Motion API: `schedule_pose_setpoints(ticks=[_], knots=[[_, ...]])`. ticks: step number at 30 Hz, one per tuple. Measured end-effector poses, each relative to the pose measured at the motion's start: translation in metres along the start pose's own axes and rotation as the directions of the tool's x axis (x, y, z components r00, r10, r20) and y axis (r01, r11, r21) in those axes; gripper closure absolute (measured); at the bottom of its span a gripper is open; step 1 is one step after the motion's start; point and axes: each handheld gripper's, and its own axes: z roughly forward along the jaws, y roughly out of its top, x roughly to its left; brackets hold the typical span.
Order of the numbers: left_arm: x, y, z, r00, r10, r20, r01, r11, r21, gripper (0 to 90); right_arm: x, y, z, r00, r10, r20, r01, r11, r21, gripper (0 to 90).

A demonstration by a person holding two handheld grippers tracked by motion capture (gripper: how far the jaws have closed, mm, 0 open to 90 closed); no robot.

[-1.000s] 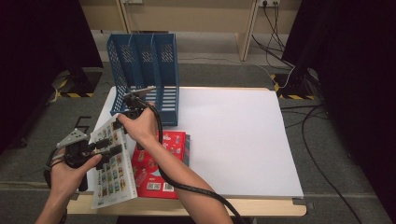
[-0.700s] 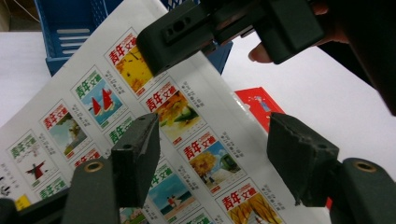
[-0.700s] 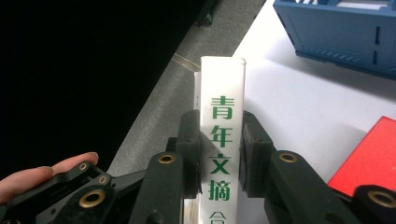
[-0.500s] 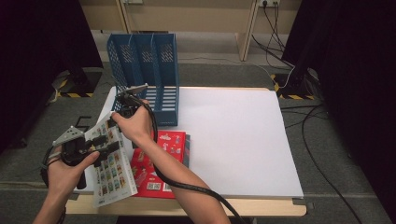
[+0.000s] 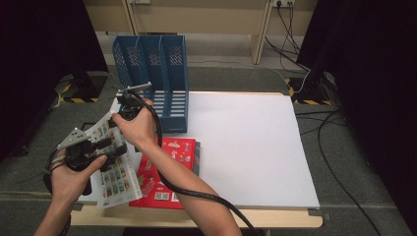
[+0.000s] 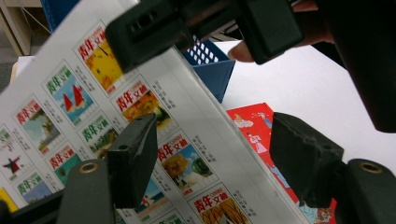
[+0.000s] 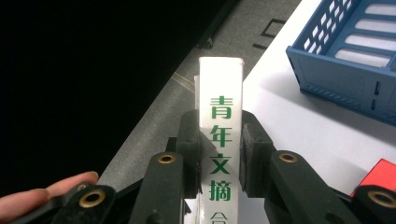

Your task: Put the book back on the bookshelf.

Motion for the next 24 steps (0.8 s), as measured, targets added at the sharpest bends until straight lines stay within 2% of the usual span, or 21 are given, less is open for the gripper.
schedule_pose_setpoints(ticks=[2,7,9,12,16,20,24], knots=[[0.0,0.0,0.001,0.9998,0.007,-0.021,-0.007,1.0,0.001,31.9,0.001,0.001,-0.001,0.9999,-0.014,0.001,0.014,1.0,-0.012,74.2],[-0.002,0.002,0.006,0.9995,0.024,-0.022,-0.023,0.9995,0.02,31.8,0.006,0.004,-0.004,0.9995,-0.025,0.018,0.026,0.998,-0.052,74.2],[-0.002,0.003,0.007,0.9992,0.028,-0.029,-0.028,0.9993,0.023,31.6,0.009,0.004,-0.006,0.9984,-0.04,0.039,0.043,0.997,-0.071,74.2],[-0.001,0.004,0.009,0.9992,0.017,-0.035,-0.016,0.9997,0.019,31.0,0.01,0.006,-0.008,0.9982,-0.044,0.041,0.047,0.996,-0.08,74.2],[-0.002,0.004,0.011,0.9984,0.023,-0.052,-0.022,0.9995,0.025,30.0,0.011,0.007,-0.009,0.9979,-0.046,0.045,0.05,0.995,-0.086,74.1],[-0.003,0.006,0.012,0.9962,0.032,-0.081,-0.031,0.9994,0.015,28.3,0.014,0.008,-0.009,0.9975,-0.052,0.048,0.056,0.994,-0.095,74.0],[-0.001,0.01,0.01,0.9941,0.037,-0.102,-0.037,0.9993,0.0,26.4,0.023,0.01,-0.014,0.9946,-0.087,0.057,0.093,0.988,-0.123,73.9]])
